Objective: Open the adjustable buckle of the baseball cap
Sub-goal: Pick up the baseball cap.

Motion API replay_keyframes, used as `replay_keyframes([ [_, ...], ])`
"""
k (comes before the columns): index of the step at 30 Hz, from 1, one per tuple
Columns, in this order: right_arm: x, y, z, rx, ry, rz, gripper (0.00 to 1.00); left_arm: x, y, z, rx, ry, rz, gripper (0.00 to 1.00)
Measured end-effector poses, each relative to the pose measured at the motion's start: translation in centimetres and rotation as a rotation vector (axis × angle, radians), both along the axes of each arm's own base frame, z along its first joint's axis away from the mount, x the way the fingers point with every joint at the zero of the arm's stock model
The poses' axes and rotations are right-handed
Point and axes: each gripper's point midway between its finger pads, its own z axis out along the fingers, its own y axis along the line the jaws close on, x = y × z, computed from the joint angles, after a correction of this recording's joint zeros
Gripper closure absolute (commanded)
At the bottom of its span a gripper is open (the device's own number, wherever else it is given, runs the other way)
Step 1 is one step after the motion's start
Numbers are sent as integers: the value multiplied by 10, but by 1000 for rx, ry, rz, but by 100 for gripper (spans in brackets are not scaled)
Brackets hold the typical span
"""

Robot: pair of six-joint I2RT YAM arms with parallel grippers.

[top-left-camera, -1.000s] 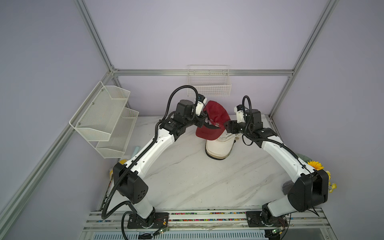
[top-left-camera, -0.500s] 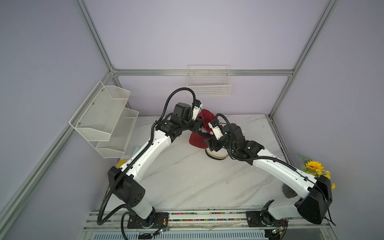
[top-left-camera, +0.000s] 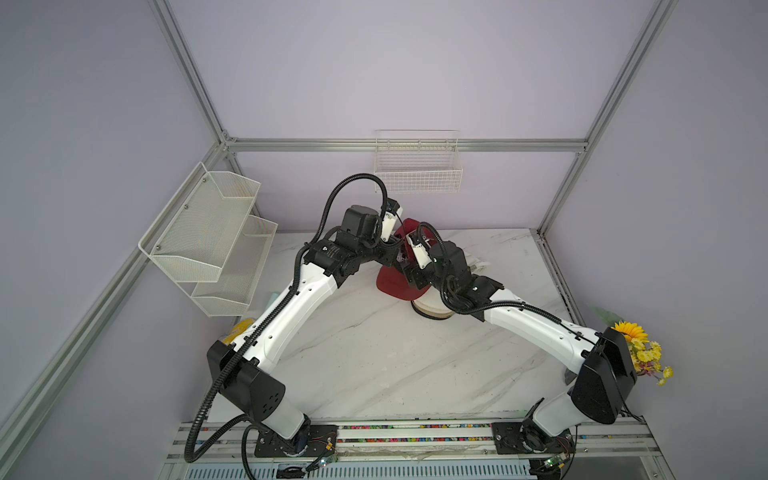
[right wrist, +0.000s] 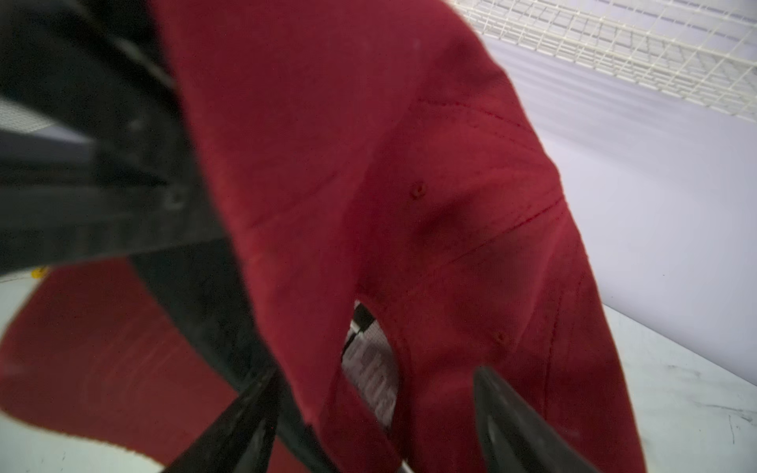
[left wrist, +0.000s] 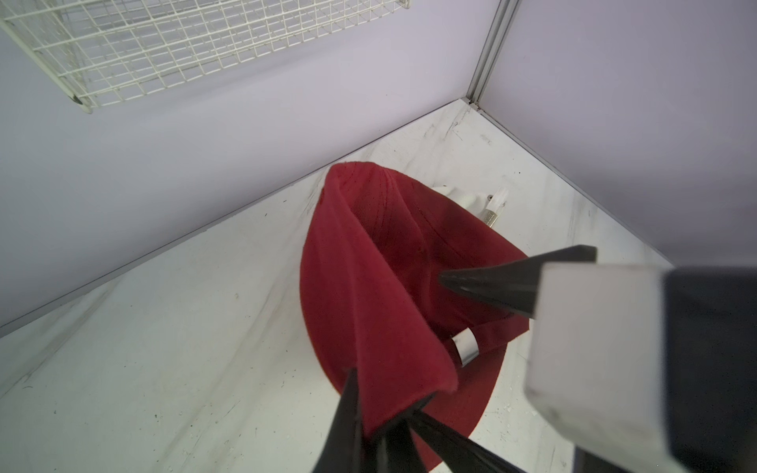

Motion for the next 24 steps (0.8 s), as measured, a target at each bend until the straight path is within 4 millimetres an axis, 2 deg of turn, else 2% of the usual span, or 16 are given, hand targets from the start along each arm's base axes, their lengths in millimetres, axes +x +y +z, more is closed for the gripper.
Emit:
replay_keyframes([
  [5, 9, 0, 5, 9, -46, -36, 83, -12, 4, 5, -14, -4, -9, 100],
  [7, 10, -1, 13, 23, -73, -51, 90, -15, 7, 4, -11, -3, -6, 100],
  [13, 3, -11, 40, 55, -115, -67, 93, -18, 13, -2, 7, 5, 13, 100],
  [14, 1, -12, 46, 64, -124, -65, 94, -19, 14, -2, 8, 5, 15, 95],
  [16, -4, -14, 62, 85, -143, -57, 95, -20, 15, -6, 14, 9, 12, 23],
  [17, -6, -14, 71, 98, -153, -46, 96, -21, 15, -8, 16, 12, 11, 12],
  [19, -10, -12, 86, 119, -165, -21, 97, -24, 16, -13, 23, 21, 7, 1],
  [22, -15, -5, 101, 139, -168, 29, 97, -29, 20, -16, 36, 21, 7, 0],
  [24, -18, 1, 106, 144, -158, 65, 98, -34, 23, -10, 36, 2, 0, 0],
])
